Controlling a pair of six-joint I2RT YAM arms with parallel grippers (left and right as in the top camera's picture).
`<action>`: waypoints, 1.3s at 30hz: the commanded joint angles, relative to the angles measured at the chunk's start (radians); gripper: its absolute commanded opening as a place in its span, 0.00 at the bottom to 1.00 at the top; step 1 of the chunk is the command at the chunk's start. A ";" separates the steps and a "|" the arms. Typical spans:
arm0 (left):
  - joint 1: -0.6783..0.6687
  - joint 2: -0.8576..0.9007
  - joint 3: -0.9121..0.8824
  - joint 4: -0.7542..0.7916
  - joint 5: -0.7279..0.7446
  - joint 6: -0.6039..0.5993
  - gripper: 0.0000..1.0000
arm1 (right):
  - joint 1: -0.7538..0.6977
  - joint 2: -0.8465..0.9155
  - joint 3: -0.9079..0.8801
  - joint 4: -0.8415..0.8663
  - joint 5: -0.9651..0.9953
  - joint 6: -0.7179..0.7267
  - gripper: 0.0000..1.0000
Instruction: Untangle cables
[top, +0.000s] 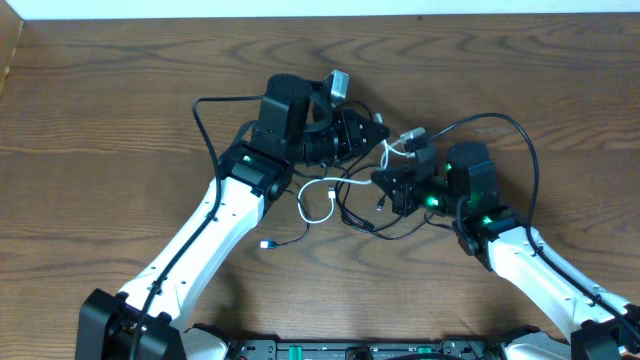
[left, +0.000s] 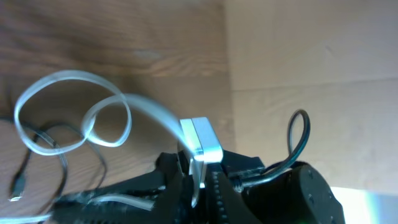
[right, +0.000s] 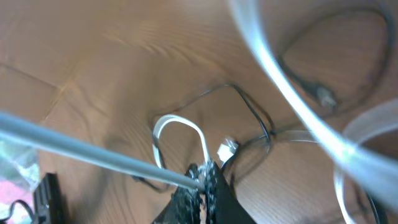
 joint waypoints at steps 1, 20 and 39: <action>-0.001 0.000 0.004 -0.076 -0.126 0.123 0.16 | 0.007 -0.003 0.004 -0.117 0.166 0.024 0.01; -0.001 0.023 -0.040 -0.495 -0.792 0.240 0.26 | 0.006 -0.040 0.039 -0.177 0.334 0.024 0.01; -0.002 0.102 -0.064 -0.652 -0.729 0.192 0.38 | 0.005 -0.108 0.093 -0.153 0.394 0.032 0.01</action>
